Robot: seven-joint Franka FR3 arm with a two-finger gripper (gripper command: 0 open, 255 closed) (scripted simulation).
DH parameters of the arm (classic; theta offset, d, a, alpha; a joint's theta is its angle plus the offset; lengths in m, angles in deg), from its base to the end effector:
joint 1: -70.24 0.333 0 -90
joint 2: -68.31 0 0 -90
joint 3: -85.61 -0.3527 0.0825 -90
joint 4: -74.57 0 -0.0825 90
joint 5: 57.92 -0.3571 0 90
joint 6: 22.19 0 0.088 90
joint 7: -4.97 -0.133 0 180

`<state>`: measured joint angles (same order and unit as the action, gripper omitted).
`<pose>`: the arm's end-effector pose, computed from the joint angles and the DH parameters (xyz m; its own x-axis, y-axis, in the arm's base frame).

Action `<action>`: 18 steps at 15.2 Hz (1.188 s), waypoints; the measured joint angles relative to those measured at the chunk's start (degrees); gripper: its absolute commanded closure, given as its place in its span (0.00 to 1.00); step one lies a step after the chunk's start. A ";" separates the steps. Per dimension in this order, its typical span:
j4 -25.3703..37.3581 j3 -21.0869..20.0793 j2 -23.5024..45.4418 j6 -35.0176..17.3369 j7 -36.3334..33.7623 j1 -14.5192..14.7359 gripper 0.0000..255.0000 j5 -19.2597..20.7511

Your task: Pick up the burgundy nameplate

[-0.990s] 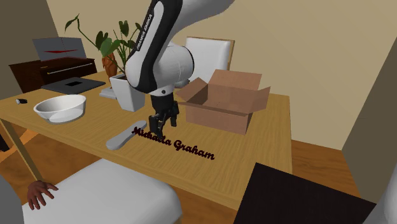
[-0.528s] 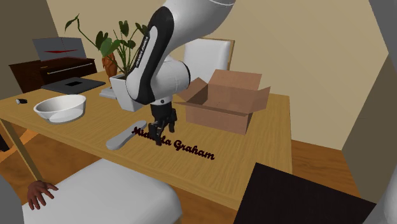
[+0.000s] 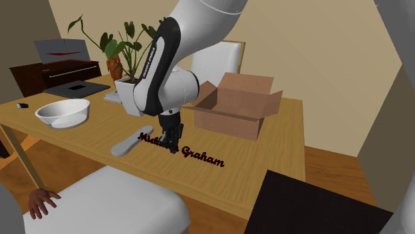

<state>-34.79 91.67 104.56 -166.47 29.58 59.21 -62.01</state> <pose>0.6036 -0.1812 0.1875 0.9954 0.0923 -0.0255 0.0926 -0.9956 0.0124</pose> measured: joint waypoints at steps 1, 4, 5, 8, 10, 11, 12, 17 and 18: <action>0.00 0.00 0.00 -0.01 0.00 0.00 1.00 0.00; -0.01 0.01 0.00 -0.03 0.01 -0.01 1.00 0.00; -0.01 0.01 0.01 -0.03 0.01 -0.01 1.00 0.00; -0.05 0.09 -0.64 0.59 0.03 -0.01 1.00 0.07; -0.28 0.20 -1.72 1.45 -0.12 0.15 1.00 0.21; -0.54 0.28 -2.50 1.97 -0.15 0.21 1.00 0.30; -0.58 0.35 -3.16 2.58 -0.20 0.26 1.00 0.38; -0.73 0.66 -6.02 5.28 -0.42 0.51 1.00 0.77; -0.71 0.71 -6.51 5.79 -0.50 0.58 1.00 0.85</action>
<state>-35.49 92.38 98.04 -160.68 29.08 59.79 -61.17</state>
